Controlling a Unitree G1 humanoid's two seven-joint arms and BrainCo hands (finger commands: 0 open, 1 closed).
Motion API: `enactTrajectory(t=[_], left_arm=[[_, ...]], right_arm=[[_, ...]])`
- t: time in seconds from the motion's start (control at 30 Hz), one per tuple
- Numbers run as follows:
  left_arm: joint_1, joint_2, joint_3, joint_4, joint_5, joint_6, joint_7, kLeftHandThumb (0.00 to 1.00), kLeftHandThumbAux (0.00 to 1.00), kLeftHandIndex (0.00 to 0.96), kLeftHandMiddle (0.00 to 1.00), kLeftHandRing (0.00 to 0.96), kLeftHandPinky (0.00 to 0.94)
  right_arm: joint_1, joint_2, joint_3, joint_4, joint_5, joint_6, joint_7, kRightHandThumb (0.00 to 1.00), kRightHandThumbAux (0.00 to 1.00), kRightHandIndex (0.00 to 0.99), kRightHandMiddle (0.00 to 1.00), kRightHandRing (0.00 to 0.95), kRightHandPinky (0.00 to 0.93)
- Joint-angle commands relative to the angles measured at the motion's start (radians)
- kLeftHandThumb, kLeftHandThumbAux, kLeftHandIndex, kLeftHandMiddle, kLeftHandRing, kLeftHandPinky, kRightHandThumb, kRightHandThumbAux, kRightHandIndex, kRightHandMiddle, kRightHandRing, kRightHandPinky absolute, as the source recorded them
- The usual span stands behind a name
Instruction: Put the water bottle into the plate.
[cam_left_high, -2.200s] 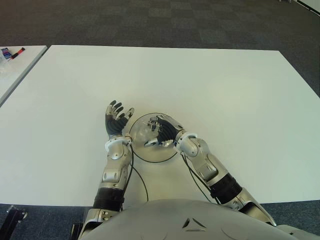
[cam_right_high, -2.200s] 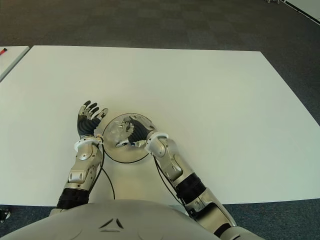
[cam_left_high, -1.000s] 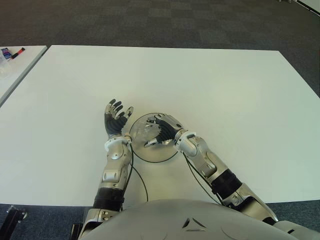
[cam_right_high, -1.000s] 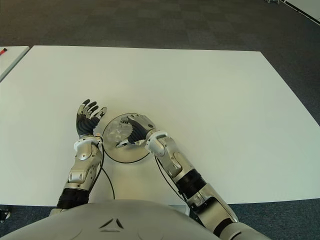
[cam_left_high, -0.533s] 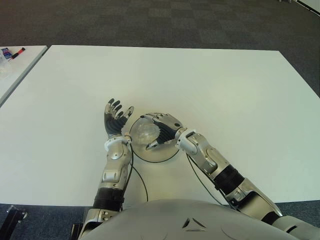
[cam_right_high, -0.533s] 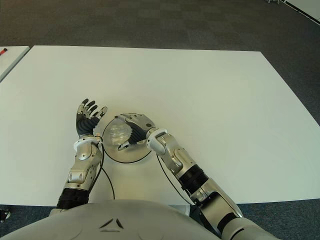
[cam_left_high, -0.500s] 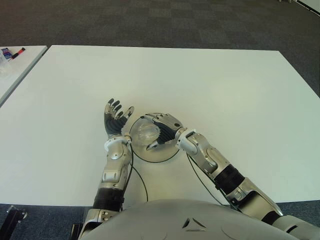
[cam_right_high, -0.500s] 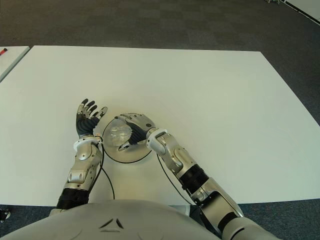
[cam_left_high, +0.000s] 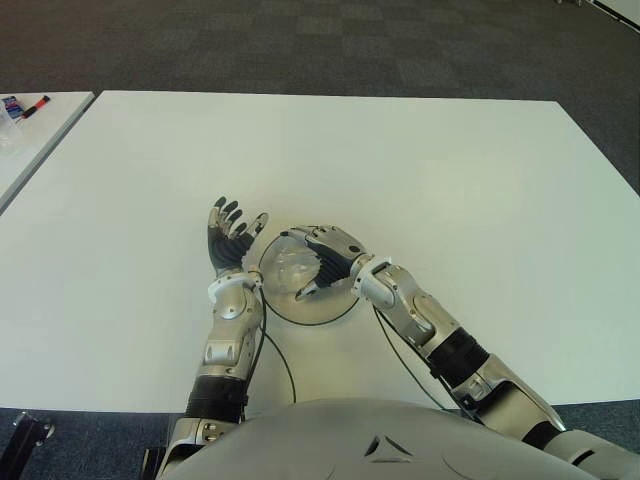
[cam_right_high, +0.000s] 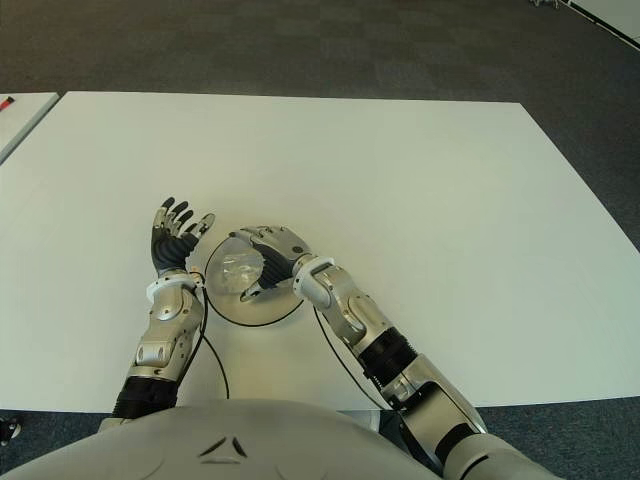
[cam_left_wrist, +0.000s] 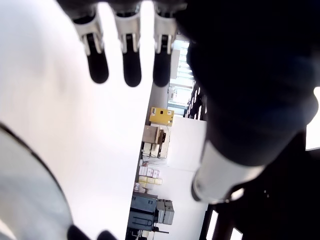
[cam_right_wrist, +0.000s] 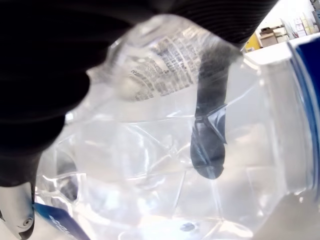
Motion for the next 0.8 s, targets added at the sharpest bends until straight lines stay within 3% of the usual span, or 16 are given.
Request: enactTrajectory(t=[0.03, 0.4, 0.8], left_arm=[[0.019, -0.093, 0.002, -0.004, -0.007, 0.008, -0.004, 0.064, 0.91, 0.146, 0.208, 0.205, 0.23], [0.019, -0.092, 0.007, -0.001, -0.015, 0.008, -0.01, 0.076, 0.903, 0.147, 0.211, 0.206, 0.218], [0.018, -0.089, 0.008, 0.005, -0.024, 0.001, -0.018, 0.083, 0.903, 0.148, 0.207, 0.2, 0.211]], right_arm=[[0.016, -0.004, -0.014, 0.035, 0.019, 0.009, 0.003, 0.029, 0.81, 0.0, 0.0, 0.0, 0.0], [0.02, -0.002, -0.024, 0.042, 0.04, -0.002, -0.01, 0.0, 0.883, 0.0, 0.0, 0.0, 0.0], [0.021, 0.001, -0.03, 0.057, 0.052, -0.016, -0.029, 0.0, 0.896, 0.0, 0.0, 0.0, 0.0]])
